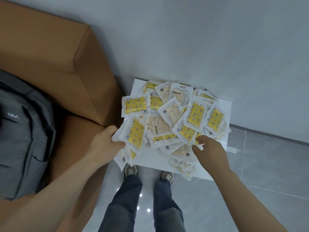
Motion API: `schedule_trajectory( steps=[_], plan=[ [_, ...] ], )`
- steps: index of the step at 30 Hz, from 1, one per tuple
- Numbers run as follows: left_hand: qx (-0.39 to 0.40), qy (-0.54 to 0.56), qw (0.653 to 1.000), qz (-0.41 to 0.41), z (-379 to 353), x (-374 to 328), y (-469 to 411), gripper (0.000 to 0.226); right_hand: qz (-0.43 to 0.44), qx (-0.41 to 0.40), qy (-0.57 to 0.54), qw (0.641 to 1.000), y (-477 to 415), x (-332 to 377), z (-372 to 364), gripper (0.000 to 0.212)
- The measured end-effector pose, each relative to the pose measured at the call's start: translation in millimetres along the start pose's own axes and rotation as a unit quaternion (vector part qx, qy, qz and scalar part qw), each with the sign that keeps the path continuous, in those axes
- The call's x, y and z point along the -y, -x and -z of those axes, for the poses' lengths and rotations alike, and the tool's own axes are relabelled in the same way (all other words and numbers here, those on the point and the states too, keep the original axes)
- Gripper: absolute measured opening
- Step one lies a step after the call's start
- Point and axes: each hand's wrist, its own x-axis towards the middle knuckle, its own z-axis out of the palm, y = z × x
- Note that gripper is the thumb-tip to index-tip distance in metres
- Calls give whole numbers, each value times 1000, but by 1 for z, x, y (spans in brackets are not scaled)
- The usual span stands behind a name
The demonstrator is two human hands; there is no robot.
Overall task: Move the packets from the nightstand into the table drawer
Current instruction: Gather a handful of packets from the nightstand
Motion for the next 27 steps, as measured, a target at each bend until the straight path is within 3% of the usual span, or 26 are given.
schedule_trajectory(
  steps=[8, 15, 19, 27],
  plan=[
    [-4, 45, 999, -29, -7, -28, 2, 27, 15, 3, -6, 1000, -15, 5, 1, 37],
    [21, 88, 995, -31, -24, -36, 4, 24, -1, 2, -6, 1000, -29, -6, 5, 47],
    [17, 98, 994, -40, -30, -43, 0, 15, 31, 18, -15, 999, -54, -15, 6, 63],
    [-13, 83, 995, -59, -37, -53, -11, 22, 96, 96, -25, 990, -75, -4, -21, 90]
  ],
)
